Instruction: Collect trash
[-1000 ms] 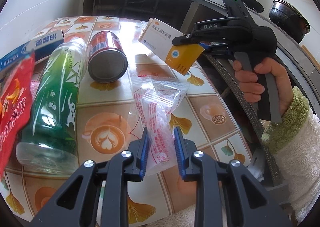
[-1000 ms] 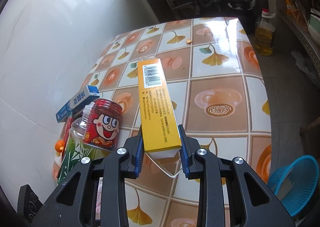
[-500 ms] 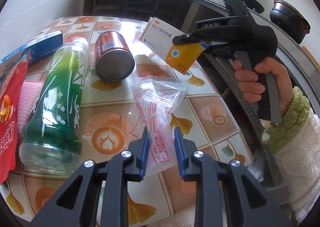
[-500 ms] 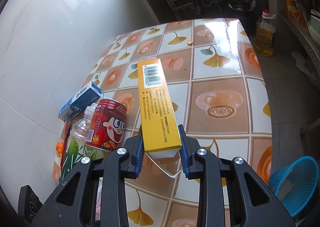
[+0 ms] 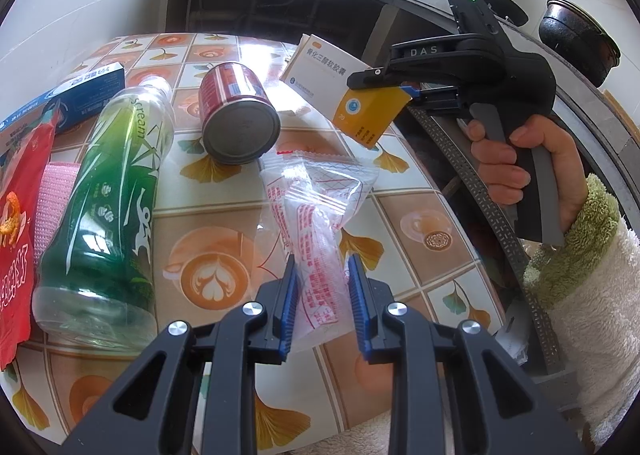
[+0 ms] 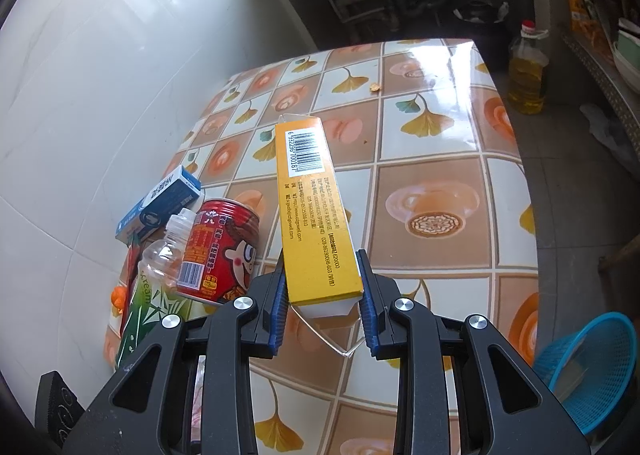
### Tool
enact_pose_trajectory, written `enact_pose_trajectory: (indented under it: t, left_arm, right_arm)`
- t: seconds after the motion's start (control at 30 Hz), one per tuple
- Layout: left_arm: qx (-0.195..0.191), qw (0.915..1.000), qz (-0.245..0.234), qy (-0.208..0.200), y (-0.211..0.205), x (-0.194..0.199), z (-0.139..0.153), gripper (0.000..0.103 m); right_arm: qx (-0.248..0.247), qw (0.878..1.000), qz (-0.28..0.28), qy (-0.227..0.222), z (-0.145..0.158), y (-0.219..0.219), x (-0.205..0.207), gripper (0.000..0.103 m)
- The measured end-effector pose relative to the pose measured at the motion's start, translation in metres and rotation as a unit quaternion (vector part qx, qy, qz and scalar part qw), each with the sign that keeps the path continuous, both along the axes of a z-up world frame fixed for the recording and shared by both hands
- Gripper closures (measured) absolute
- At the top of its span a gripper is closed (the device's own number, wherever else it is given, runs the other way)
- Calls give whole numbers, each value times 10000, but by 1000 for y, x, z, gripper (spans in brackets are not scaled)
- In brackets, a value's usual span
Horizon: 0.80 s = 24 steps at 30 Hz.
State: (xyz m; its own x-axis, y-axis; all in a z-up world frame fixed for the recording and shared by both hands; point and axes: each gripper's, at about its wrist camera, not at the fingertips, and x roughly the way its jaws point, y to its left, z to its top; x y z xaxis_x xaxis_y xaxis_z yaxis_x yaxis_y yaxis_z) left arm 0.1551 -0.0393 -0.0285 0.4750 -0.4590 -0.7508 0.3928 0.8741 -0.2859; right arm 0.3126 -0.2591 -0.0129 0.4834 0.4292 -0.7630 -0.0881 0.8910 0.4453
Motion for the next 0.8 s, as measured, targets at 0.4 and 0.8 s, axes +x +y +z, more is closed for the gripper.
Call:
enact_pose_trajectory:
  t: [0.4, 0.8]
  left_arm:
    - [-1, 10000, 3, -2, 0, 0, 0, 79]
    - [0, 10000, 6, 5, 0, 1, -1, 79]
  right_arm:
    - [-89, 9999, -49, -27, 2, -2, 0, 74]
    - [-144, 9998, -108, -23, 1, -5, -1, 74]
